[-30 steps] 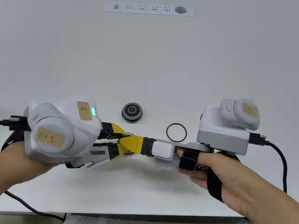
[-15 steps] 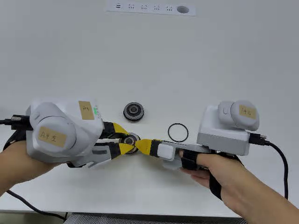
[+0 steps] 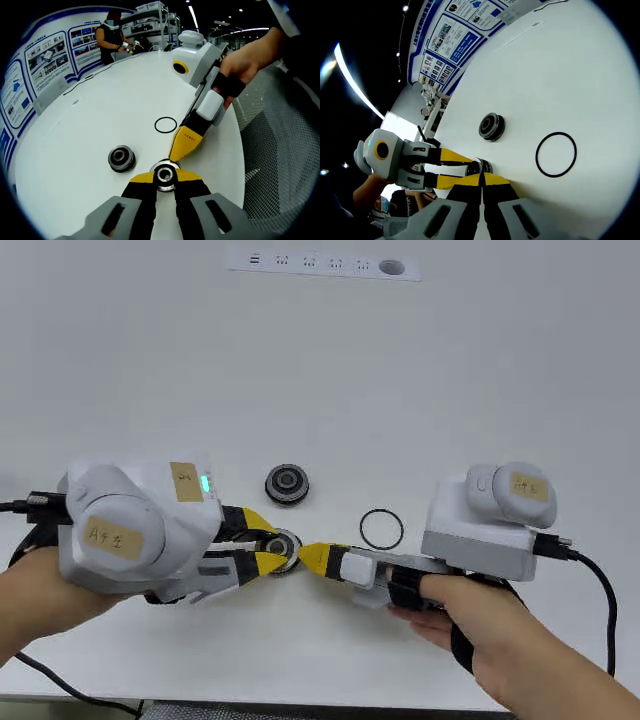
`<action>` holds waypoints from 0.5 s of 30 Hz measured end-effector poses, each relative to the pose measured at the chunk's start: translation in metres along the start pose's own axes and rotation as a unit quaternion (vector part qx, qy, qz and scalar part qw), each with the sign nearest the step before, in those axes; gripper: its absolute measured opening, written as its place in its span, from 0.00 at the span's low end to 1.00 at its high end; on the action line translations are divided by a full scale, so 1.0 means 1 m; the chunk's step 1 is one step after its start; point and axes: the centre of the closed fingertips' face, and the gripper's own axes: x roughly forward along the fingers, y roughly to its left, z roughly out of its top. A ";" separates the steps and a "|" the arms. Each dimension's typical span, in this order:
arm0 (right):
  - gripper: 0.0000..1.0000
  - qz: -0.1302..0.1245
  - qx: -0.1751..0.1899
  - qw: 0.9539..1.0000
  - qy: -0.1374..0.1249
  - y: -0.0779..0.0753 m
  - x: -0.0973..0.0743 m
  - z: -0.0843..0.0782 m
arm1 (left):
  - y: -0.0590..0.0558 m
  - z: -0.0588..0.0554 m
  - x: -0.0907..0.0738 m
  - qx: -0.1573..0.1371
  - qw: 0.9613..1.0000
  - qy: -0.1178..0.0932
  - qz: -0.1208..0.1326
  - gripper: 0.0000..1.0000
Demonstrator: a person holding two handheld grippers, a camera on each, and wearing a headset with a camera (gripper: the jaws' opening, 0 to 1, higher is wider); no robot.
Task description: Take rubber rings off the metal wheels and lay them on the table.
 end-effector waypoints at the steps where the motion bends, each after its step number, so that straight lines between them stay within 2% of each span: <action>1: 0.02 -0.001 -0.001 1.000 0.001 0.001 0.000 0.000 | 0.000 0.000 0.000 0.001 1.000 0.000 0.000 0.13; 7: 0.01 -0.007 -0.010 1.000 0.003 0.004 0.000 0.000 | 0.000 0.000 0.000 0.002 1.000 -0.001 -0.001 0.13; 9: 0.01 -0.011 -0.028 1.000 0.005 0.006 0.000 0.000 | 0.000 0.000 0.000 0.001 1.000 -0.002 -0.002 0.13; 15: 0.01 -0.015 -0.050 0.999 0.011 0.007 0.001 0.000 | 0.000 0.000 0.000 0.003 1.000 0.000 -0.003 0.13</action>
